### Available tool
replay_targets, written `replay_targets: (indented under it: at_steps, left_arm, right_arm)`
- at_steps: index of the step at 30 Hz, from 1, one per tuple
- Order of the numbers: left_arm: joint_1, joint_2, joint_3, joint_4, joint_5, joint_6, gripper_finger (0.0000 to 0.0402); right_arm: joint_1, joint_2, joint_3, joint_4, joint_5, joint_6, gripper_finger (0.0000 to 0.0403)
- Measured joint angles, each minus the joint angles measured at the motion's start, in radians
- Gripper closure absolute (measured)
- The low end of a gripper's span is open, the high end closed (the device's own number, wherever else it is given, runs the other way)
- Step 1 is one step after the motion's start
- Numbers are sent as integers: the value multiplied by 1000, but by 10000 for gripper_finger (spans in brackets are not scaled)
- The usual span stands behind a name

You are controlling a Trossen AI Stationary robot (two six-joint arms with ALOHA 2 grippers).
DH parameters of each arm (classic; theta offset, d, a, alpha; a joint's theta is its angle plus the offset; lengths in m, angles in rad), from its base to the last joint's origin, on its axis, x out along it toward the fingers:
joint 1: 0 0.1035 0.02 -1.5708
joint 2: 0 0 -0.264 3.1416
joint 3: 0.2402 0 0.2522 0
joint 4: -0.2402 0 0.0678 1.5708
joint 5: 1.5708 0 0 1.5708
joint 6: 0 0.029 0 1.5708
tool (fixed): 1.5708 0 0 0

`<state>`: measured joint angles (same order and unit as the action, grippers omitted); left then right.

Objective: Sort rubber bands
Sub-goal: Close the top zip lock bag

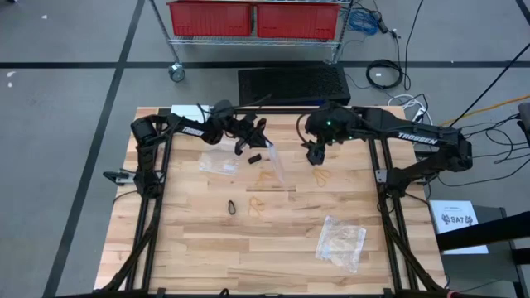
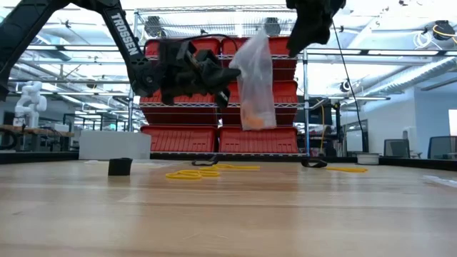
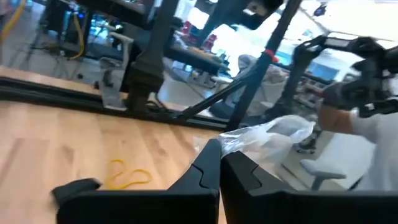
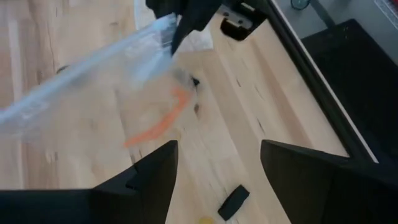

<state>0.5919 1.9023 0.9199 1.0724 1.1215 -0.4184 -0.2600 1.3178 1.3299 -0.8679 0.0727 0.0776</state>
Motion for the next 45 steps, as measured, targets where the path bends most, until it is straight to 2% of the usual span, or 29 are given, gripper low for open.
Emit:
replay_targets:
  at_steps: [4,7,10,13,17,23,28,31,34,37,41,45]
  left_arm:
    - [0,-100,0,-293,-133,257,401]
    - [-16,-210,0,-600,-338,513,401]
    - [-54,-311,0,-808,-523,675,401]
    - [-94,-383,0,-931,-636,731,401]
    - [-142,-420,0,-1017,-725,740,401]
    - [-201,-421,0,-1090,-916,718,401]
    - [-225,-421,0,-1075,-948,686,401]
    - [-229,-421,0,-1068,-955,686,401]
    - [-229,-421,0,-1061,-957,686,401]
    - [-233,-421,0,-1062,-957,686,401]
    - [-239,-421,0,-1058,-957,687,401]
    - [-240,-420,0,-1059,-957,687,401]
  right_arm:
    - [-1,1,-22,0,-30,-13,181]
    - [-1,0,-48,40,-110,-62,181]
    - [-3,0,-99,106,-166,-88,181]
    - [-14,0,-160,186,-176,-94,181]
    - [-2,1,-239,309,-150,-101,185]
    - [61,1,-297,506,-117,-62,226]
    - [148,62,-293,606,73,-84,292]
    - [180,121,-270,692,140,-94,334]
    - [201,174,-235,740,214,-112,353]
    - [204,214,-193,738,240,-132,343]
    - [177,254,-154,733,239,-141,309]
    - [147,293,-129,722,183,-142,281]
